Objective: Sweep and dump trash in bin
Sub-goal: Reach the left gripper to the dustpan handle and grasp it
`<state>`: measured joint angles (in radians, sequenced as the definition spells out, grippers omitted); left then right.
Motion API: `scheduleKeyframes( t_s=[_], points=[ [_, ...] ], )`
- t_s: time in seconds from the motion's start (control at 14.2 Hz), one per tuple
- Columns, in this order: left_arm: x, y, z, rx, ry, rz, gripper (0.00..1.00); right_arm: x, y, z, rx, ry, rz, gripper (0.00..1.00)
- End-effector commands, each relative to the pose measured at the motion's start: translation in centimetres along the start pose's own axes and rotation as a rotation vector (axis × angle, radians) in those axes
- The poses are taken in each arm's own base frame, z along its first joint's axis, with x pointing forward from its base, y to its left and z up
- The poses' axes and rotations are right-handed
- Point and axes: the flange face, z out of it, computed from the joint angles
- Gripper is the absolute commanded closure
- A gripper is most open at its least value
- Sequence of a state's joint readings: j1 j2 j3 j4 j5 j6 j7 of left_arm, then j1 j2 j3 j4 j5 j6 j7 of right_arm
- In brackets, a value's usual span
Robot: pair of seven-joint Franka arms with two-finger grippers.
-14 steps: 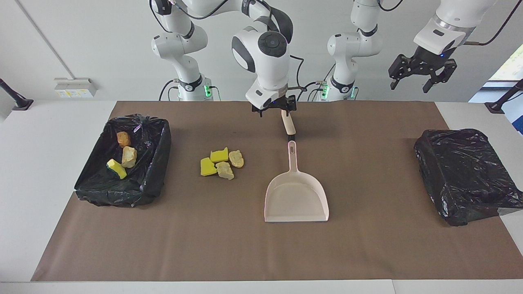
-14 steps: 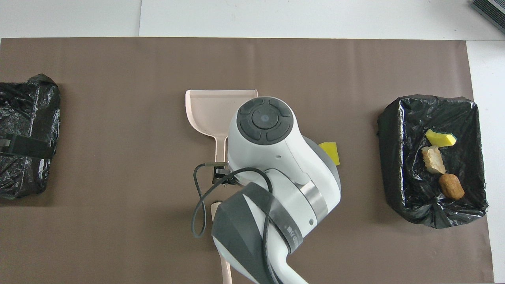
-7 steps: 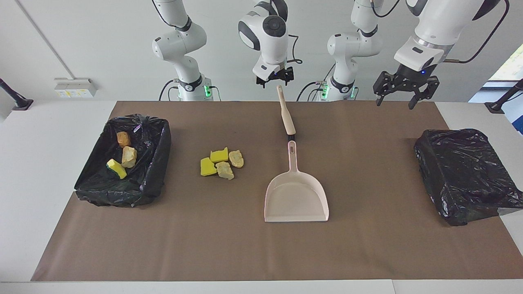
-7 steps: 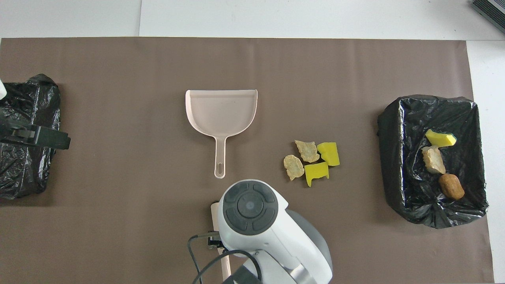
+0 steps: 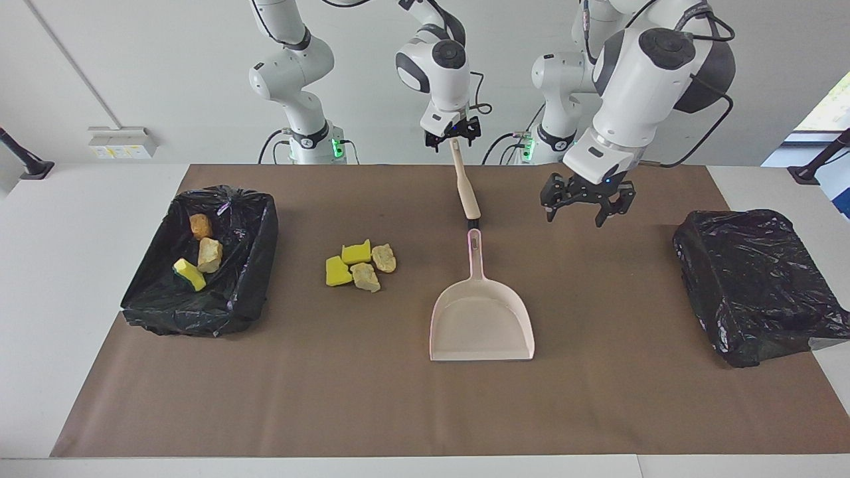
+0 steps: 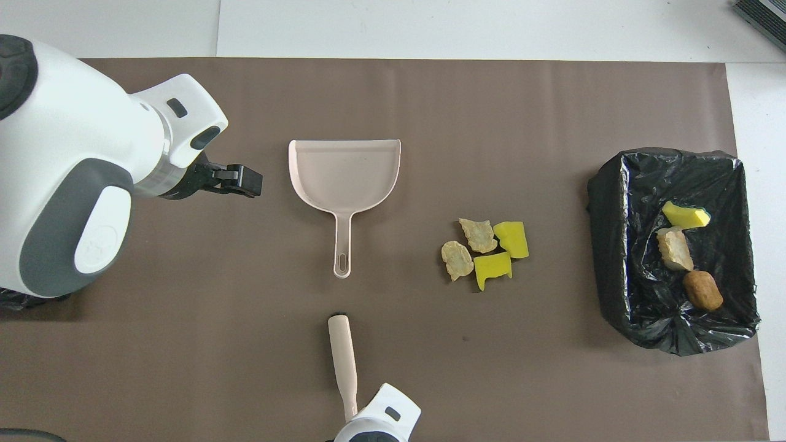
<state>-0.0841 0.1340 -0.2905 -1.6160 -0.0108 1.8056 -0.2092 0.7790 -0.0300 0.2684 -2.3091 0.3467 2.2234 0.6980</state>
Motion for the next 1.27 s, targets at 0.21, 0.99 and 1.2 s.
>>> scheduleKeyframes(
  t_s=[0.21, 0.99, 1.2],
  points=[
    [0.9, 5.0, 8.5, 0.029, -0.001, -0.019, 0.0, 0.0, -1.1, 1.3, 0.023, -0.004, 0.018, 0.63],
    [-1.3, 12.7, 20.9, 0.081, 0.01, -0.016, 0.0, 0.2, 2.7, -7.0, -0.035, -0.07, 0.092, 1.0],
    [-1.5, 13.0, 20.9, 0.079, 0.008, -0.011, 0.14, -0.3, 6.7, -9.4, -0.121, -0.086, 0.113, 1.0]
  ],
)
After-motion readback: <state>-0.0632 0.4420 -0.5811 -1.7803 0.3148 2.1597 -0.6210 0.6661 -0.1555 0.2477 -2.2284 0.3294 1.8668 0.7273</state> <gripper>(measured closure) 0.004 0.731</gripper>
